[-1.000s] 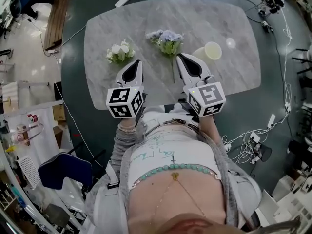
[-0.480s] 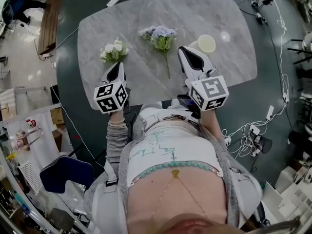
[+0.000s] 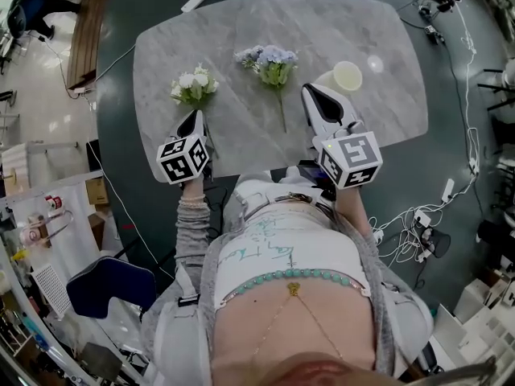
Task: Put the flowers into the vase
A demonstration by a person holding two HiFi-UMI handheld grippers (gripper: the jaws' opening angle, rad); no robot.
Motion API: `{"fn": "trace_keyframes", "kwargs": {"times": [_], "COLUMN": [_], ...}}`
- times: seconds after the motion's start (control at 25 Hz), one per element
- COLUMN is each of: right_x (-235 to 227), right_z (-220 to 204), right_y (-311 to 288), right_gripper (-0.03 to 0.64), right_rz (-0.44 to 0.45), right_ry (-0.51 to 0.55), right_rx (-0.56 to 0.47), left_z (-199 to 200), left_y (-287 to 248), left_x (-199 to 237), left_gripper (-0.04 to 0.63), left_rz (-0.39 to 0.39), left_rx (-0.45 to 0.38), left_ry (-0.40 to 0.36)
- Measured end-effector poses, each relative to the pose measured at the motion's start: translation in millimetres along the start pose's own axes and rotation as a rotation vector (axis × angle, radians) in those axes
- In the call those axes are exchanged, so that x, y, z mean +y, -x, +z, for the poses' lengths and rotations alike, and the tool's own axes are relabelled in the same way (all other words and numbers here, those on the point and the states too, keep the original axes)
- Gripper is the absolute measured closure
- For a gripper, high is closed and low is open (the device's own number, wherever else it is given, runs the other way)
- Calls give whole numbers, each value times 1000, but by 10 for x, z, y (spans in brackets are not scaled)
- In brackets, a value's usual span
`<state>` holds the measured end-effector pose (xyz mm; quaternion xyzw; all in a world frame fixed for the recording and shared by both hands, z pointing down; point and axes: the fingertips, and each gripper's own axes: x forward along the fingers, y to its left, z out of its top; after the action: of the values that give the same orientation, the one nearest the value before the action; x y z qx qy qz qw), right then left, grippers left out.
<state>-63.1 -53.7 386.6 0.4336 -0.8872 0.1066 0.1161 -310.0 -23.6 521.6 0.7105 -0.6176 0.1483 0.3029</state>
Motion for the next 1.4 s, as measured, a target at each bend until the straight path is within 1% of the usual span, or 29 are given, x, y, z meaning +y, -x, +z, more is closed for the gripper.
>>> {"fn": "trace_keyframes", "kwargs": {"times": [0.16,0.28,0.4,0.64,0.76,0.88,1.0,1.24,1.4], "right_x": [15,51,115,213,240,224,182,87,-2], "right_z": [-16,-34,-53,-107,-154,-207,-256,-300,-308], "right_y": [-86,-184,-303,-495,-547,-559,-542,-441,-354], "right_gripper": [593,593,594,592,593,592,593,592,592], "right_rz": [3,9,15,11,-3,-24,-46,-89,-110], "right_ry": [-9,-15,-19,-31,-39,-49,-55,-57,-63], "right_rx": [9,17,28,52,66,80,94,101,98], "left_z": [-63,-125,-199,-387,-492,-609,-678,-786,-878], "left_y": [-71,-138,-213,-386,-466,-562,-683,-904,-995], "left_x": [93,187,318,534,641,698,731,825,849], "left_gripper": [592,572,567,506,469,460,435,399,394], "left_rz": [11,15,24,35,57,70,74,58,56], "left_rx": [26,50,81,149,177,209,237,319,365], "left_ry": [12,22,27,43,45,44,41,60,69]}}
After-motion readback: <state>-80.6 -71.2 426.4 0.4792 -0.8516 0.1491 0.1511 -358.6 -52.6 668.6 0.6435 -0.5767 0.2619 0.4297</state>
